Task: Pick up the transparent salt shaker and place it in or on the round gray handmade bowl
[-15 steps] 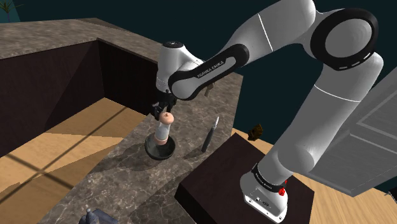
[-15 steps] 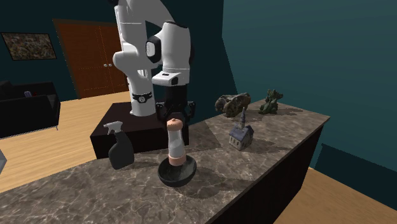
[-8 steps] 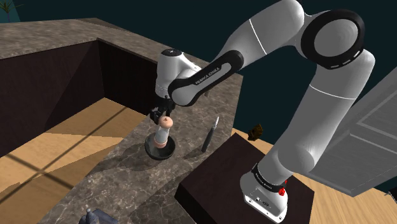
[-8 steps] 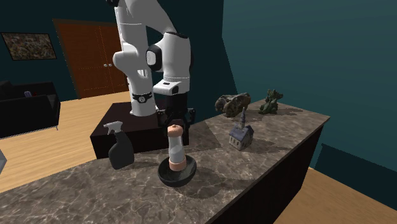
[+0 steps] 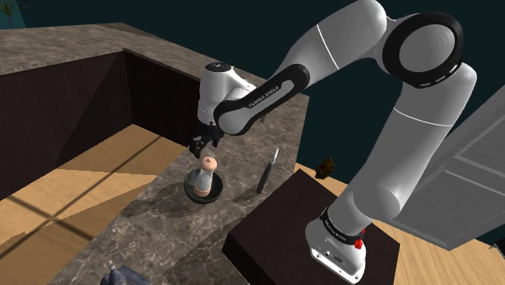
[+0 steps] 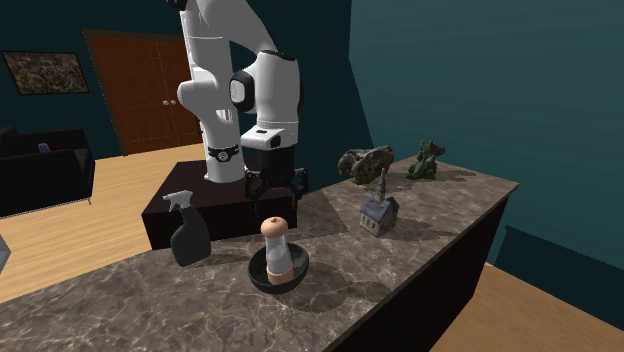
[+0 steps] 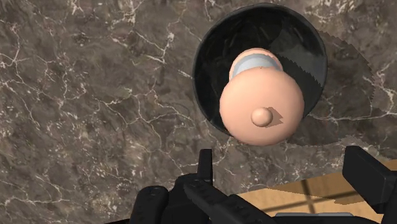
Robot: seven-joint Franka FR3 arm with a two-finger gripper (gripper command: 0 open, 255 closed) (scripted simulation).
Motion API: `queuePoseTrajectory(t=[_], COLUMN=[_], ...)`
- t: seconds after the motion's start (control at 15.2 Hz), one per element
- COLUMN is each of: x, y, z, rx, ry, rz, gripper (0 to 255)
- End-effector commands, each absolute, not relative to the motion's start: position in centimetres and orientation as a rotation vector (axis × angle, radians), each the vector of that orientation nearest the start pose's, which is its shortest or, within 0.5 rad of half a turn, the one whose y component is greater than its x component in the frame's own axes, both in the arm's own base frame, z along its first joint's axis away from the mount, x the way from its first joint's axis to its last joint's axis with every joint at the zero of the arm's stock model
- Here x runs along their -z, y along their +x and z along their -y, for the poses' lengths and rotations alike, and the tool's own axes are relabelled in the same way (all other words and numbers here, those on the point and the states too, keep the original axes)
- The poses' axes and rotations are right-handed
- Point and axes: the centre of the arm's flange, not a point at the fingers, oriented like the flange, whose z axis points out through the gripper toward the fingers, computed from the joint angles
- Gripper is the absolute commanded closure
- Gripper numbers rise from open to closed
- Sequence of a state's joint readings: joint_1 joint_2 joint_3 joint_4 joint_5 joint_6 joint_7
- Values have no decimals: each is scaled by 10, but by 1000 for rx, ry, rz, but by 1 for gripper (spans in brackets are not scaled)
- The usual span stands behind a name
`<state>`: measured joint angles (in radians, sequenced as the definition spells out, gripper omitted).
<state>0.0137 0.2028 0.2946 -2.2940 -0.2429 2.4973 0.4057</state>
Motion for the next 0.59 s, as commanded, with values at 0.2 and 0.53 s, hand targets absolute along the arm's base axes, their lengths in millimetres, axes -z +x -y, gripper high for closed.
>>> queuePoseTrajectory(t=[0.2,0.53], x=[-279,-316], y=[503,502], z=[-164,-167], rx=[72,71], ry=[-3215,-3215], rz=[145,145], gripper=[0,0])
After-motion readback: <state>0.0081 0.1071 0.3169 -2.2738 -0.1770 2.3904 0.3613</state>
